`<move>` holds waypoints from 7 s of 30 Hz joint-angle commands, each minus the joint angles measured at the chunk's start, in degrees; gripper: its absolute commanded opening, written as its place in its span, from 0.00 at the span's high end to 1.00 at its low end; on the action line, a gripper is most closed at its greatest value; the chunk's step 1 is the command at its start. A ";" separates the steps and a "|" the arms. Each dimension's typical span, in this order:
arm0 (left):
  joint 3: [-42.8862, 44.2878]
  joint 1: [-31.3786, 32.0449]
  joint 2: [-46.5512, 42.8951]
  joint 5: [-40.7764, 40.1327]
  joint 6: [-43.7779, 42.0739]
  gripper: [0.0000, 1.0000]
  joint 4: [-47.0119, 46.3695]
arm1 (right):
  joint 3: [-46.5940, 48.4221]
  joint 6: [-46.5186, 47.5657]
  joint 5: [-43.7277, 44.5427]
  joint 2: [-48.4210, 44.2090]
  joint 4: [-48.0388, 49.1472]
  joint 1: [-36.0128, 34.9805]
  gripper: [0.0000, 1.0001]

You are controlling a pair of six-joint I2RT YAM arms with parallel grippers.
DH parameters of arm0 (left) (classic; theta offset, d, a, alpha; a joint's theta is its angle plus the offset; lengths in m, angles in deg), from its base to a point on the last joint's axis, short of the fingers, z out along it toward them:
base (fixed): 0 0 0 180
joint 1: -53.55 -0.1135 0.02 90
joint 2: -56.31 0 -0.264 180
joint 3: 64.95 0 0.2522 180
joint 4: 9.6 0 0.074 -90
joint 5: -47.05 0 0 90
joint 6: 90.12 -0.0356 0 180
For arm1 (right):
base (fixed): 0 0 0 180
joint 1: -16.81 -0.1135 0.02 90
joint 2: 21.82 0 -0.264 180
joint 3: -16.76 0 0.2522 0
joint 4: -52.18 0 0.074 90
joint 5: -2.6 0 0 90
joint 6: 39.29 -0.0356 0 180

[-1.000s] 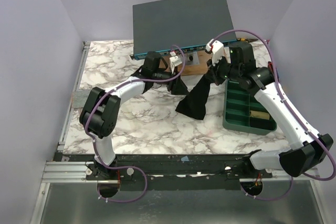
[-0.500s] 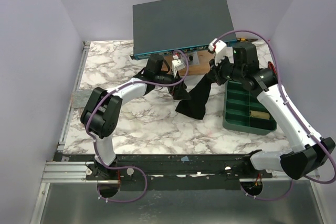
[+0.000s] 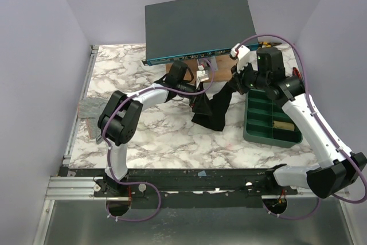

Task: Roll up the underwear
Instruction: Flatten out the underwear at the center of the board, then fold the underwear at the center of the board.

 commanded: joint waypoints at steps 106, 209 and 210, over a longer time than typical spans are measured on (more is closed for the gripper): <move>-22.17 17.22 -33.60 -35.88 -31.14 0.80 29.99 | -27.16 27.26 -23.82 -15.25 -16.05 0.84 0.99; 15.81 -3.75 5.21 -44.18 -15.26 0.77 44.46 | -8.86 23.02 5.59 28.43 14.78 0.50 0.53; 15.50 -3.69 4.78 -45.04 -14.70 0.74 43.74 | -8.98 22.45 5.89 28.10 14.98 0.49 0.49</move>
